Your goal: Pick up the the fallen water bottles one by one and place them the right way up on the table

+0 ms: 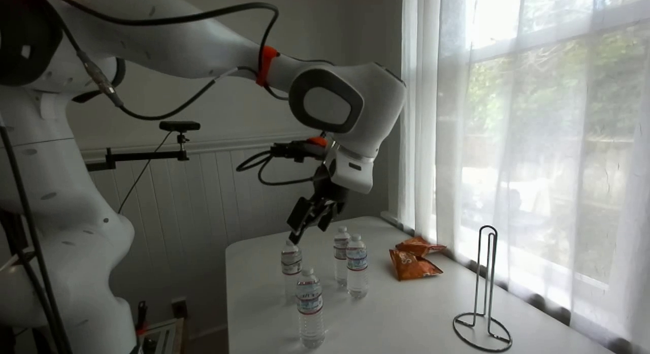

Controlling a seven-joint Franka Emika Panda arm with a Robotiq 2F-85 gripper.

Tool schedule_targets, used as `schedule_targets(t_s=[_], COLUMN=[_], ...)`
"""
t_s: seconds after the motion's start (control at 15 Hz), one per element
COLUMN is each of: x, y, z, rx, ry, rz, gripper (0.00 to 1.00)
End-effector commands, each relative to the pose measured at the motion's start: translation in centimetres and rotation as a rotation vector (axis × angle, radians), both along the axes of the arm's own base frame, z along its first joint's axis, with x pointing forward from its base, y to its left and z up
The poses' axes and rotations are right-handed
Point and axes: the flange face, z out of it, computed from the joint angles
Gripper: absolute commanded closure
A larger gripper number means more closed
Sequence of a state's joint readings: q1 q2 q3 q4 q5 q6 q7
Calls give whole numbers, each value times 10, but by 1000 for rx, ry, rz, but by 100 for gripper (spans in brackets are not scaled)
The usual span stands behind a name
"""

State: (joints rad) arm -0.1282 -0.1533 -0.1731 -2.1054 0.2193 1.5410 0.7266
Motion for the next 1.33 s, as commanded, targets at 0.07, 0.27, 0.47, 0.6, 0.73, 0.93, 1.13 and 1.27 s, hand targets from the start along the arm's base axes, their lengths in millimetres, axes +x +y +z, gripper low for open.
schedule_targets(t_s=[0.07,0.27,0.47,0.6,0.73,0.93,1.13,1.27], x=[-11,-9,-6,-3,-3,-3,11,10], y=[39,65,96,115,132,147,148,149], z=[26,33,33,30,23,14,10,8], rx=[-172,-259,-321,-243,-178,-85,-89,-80], ry=[-107,-180,-280,-385,-446,-558,-546,-557], rz=[154,255,344,256,206,154,159,145], gripper=[0,0,0,0,0,0,0,0])
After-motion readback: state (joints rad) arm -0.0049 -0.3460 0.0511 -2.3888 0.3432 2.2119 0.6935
